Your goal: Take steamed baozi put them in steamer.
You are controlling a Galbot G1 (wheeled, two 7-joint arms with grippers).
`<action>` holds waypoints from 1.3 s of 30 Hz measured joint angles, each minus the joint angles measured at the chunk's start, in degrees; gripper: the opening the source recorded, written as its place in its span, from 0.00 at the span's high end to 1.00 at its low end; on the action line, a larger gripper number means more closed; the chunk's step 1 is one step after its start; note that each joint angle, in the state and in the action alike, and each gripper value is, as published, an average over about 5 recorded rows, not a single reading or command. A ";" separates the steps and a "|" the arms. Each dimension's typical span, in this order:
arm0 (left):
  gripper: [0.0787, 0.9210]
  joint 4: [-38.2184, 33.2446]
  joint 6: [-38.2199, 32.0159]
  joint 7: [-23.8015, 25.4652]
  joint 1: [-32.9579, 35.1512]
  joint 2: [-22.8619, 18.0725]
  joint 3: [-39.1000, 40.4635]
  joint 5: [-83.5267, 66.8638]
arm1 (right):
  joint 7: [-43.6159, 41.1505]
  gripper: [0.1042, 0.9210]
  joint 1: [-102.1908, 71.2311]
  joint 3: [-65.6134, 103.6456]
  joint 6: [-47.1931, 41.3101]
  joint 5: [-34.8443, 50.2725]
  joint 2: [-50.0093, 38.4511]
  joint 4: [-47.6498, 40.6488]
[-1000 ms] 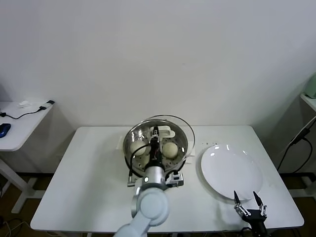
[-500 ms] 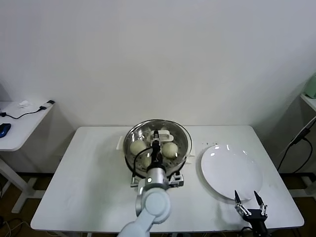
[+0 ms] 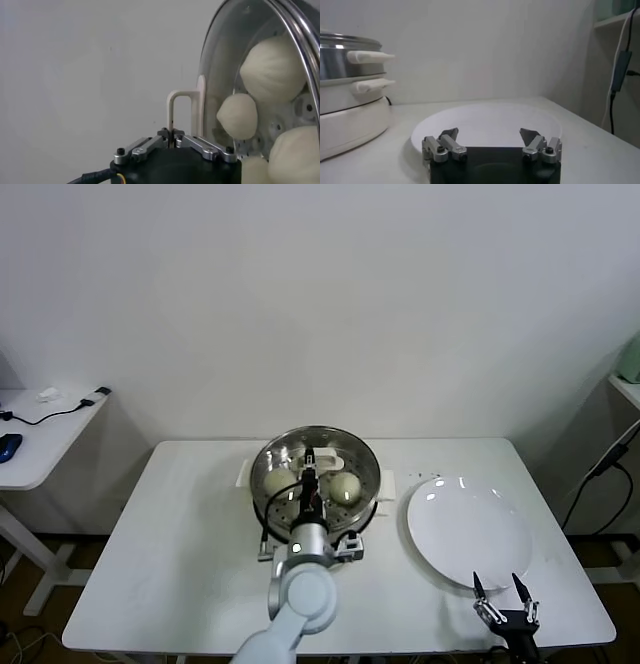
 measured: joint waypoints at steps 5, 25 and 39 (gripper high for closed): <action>0.94 0.29 -0.13 -0.58 0.36 -0.02 -0.28 -0.41 | -0.16 0.12 -0.03 0.00 0.20 -0.02 0.00 0.00; 0.45 -2.82 -1.50 -2.41 1.70 1.51 0.15 -5.06 | -0.65 0.12 0.62 -0.16 0.52 -0.02 0.21 0.36; 0.12 -12.72 -9.29 -7.09 6.73 5.06 -3.07 -18.42 | 0.86 0.12 1.27 -0.16 2.09 -0.09 0.68 -0.61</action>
